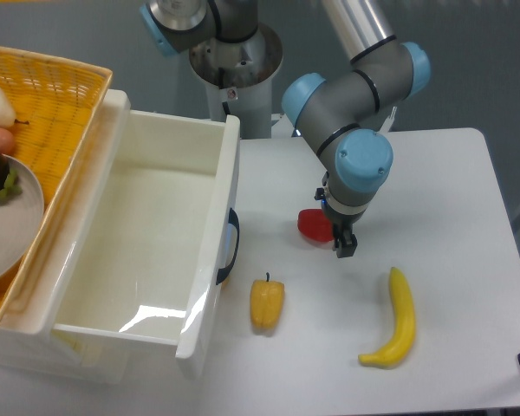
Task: Pick up the red pepper
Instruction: 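Close the gripper around the red bell pepper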
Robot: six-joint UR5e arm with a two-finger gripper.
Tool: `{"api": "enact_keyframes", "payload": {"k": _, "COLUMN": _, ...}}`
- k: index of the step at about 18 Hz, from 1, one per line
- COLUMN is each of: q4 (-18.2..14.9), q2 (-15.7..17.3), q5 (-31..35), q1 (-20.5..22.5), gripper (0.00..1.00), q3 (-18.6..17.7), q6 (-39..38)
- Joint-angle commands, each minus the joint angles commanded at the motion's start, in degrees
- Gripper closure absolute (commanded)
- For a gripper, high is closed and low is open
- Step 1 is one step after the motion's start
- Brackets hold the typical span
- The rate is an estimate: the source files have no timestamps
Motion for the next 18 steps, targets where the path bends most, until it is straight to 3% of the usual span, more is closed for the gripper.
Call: {"api": "enact_keyframes", "payload": {"k": 18, "q4": 0.70, "q2": -3.34, "q5": 0.44, "q1": -0.53, "gripper": 0.02, "q3": -1.23, "q6": 0.35}}
